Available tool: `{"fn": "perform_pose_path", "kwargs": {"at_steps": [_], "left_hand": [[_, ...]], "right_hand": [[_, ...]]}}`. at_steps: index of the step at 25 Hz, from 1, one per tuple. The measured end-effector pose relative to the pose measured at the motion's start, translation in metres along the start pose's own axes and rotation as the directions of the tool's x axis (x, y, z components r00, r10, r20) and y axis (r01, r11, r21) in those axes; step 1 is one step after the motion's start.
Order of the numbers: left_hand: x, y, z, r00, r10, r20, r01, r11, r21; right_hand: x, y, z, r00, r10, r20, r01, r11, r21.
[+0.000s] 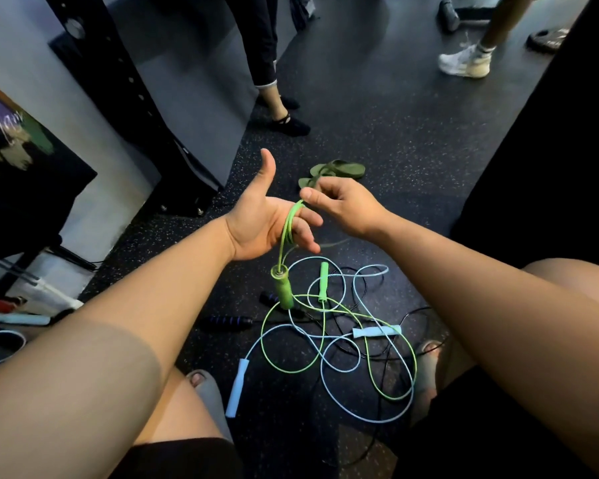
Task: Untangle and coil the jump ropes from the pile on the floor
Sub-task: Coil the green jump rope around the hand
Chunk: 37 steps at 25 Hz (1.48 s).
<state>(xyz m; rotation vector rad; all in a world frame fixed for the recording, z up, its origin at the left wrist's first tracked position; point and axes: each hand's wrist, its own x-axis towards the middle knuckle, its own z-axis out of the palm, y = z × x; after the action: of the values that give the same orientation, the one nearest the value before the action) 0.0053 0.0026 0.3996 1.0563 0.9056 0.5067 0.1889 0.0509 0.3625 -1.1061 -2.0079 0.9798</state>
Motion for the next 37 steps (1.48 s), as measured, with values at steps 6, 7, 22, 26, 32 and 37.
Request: {"fn": "perform_pose_path", "kwargs": {"at_steps": [6, 7, 22, 26, 32, 37], "left_hand": [[-0.007, 0.009, 0.005, 0.967, 0.167, -0.195, -0.201, 0.964, -0.174], [-0.007, 0.011, 0.006, 0.951, 0.197, -0.239, -0.248, 0.946, -0.207], [-0.004, 0.012, -0.031, 0.854, 0.166, -0.494, -0.209, 0.977, -0.032], [0.008, -0.005, -0.026, 0.94, -0.005, -0.34, 0.104, 0.956, 0.275], [0.004, -0.002, 0.003, 0.984, -0.044, -0.172, 0.085, 0.967, 0.239], [0.004, 0.003, 0.001, 0.982, -0.012, -0.187, 0.015, 1.0, 0.019]], "right_hand": [[-0.007, 0.014, 0.011, 0.987, 0.159, 0.029, -0.16, 0.986, 0.035], [-0.008, 0.014, 0.015, 0.978, 0.201, 0.053, -0.204, 0.977, 0.055], [-0.014, -0.031, 0.023, 0.947, -0.003, 0.322, 0.052, 0.989, -0.142], [-0.007, -0.034, 0.011, 0.98, -0.056, 0.192, 0.079, 0.99, -0.114], [0.001, -0.016, -0.003, 0.999, 0.01, 0.052, -0.006, 0.996, -0.094], [-0.004, 0.001, 0.004, 0.987, 0.149, 0.052, -0.147, 0.988, -0.047]]}}
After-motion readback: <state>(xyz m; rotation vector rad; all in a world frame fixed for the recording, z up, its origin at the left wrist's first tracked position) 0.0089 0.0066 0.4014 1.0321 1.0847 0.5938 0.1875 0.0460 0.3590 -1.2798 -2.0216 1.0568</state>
